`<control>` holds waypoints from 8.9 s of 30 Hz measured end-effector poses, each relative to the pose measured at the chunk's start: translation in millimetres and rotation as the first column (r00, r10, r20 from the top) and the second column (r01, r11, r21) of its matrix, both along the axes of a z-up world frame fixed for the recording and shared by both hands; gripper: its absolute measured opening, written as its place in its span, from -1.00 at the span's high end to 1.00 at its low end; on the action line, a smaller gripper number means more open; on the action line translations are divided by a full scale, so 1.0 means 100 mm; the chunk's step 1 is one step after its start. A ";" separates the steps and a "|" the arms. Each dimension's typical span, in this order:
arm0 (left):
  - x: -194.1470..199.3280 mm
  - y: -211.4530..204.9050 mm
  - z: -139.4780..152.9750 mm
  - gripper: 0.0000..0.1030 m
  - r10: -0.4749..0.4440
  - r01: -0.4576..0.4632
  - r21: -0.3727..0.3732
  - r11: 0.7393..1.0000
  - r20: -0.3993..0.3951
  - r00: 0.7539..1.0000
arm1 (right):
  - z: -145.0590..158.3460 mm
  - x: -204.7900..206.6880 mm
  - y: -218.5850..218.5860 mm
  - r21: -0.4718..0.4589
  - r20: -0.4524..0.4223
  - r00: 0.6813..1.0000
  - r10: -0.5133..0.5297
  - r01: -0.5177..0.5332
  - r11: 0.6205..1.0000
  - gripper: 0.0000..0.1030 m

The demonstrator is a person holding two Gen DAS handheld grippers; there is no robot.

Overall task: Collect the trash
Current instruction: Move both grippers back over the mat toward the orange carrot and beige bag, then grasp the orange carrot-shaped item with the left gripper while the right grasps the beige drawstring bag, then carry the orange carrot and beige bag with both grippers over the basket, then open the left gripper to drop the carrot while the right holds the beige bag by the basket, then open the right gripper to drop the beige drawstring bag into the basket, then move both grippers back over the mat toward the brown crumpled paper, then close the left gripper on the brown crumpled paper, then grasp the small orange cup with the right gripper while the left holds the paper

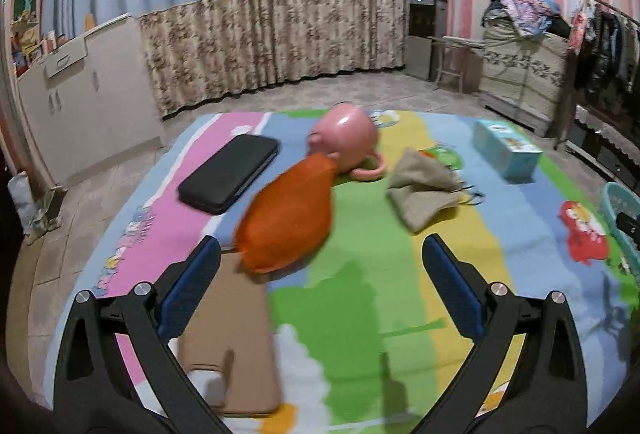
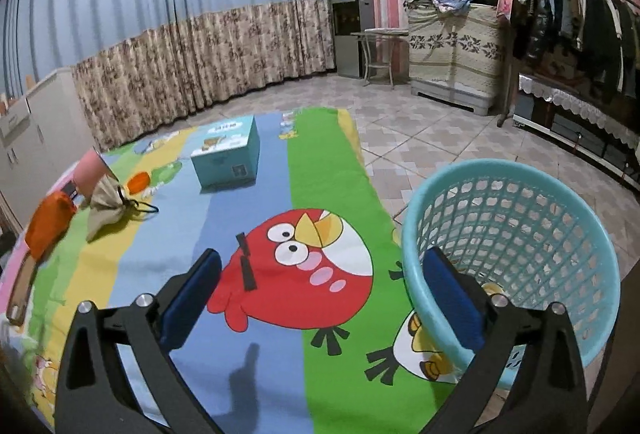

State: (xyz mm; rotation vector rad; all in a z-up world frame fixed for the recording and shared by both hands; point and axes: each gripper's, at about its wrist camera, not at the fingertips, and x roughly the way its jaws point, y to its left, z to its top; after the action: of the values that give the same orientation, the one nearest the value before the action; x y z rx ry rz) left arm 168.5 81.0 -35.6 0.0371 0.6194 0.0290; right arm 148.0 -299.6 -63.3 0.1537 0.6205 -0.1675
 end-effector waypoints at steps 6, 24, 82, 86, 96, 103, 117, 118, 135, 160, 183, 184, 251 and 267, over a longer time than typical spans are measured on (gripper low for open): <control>0.11 0.28 -0.11 -0.89 0.041 -0.042 -0.032 0.999 -0.047 0.998 | -0.02 0.06 0.06 -0.022 -0.026 1.000 -0.010 0.010 1.000 -0.91; 1.01 0.24 -0.48 -0.17 -0.070 0.043 -0.092 0.995 -0.309 0.948 | -0.06 0.29 0.65 -0.143 -0.108 0.991 0.079 -0.094 0.985 -0.91; 0.33 -0.61 0.41 0.88 -0.179 0.179 -0.027 0.984 -0.007 0.984 | 0.48 0.08 -0.18 0.087 0.049 0.995 0.085 -0.089 0.992 0.93; 0.26 -1.07 0.50 0.88 -0.251 0.251 -0.035 0.967 0.011 0.968 | 0.64 -0.19 -0.56 0.070 0.116 0.993 0.005 -0.013 0.997 0.93; 0.06 -2.41 0.66 0.88 -0.417 0.420 -0.061 0.906 0.049 0.907 | 0.83 -0.64 -1.32 0.069 0.217 0.968 -0.122 0.109 0.992 0.93; -0.13 -3.46 0.71 0.88 -0.533 0.537 -0.054 0.842 0.066 0.843 | 0.69 -0.72 -1.68 0.100 0.211 0.962 -0.172 0.153 0.983 0.93; -0.05 -4.46 0.21 0.88 -0.617 0.613 -0.105 0.783 -0.015 0.787 | 0.35 -0.88 -2.36 0.170 0.164 0.947 -0.275 0.247 0.954 0.93; -0.03 -4.50 0.14 0.88 -0.621 0.615 -0.104 0.781 -0.028 0.783 | 0.34 -0.88 -2.37 0.173 0.160 0.947 -0.278 0.250 0.953 0.93; 0.22 -4.40 -0.13 -0.42 -0.530 0.531 -0.017 0.847 -0.068 0.845 | 0.13 -0.71 -2.32 0.138 0.073 0.956 -0.285 0.273 0.952 0.93; 0.27 -3.88 0.21 -0.79 -0.435 0.436 -0.047 0.899 0.020 0.900 | -0.10 -0.43 -2.09 0.155 -0.023 0.958 -0.285 0.285 0.946 -0.71; 0.21 -2.22 0.56 -0.89 -0.236 0.240 -0.069 0.968 0.057 0.970 | 0.37 -0.42 -1.49 0.074 0.128 0.963 -0.236 0.228 0.971 -0.88; 0.20 -2.12 0.55 -0.89 -0.222 0.226 -0.064 0.972 0.054 0.973 | 0.36 -0.40 -1.43 0.078 0.129 0.965 -0.229 0.220 0.972 -0.88; 1.09 0.06 -0.51 -0.05 0.206 -0.219 -0.072 0.973 -0.160 0.966 | -0.20 1.93 1.83 -0.120 -0.179 0.940 0.291 -0.314 0.942 -0.91; 1.15 0.13 -0.56 -0.05 0.247 -0.263 -0.059 0.963 -0.194 0.949 | -0.31 2.18 2.01 -0.054 -0.235 0.887 0.397 -0.420 0.906 0.11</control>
State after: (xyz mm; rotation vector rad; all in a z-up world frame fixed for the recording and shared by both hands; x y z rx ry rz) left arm 283.8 94.1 -91.7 -0.1240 0.8082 0.2529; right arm 366.1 -98.6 -94.1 -0.1010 0.8489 0.1969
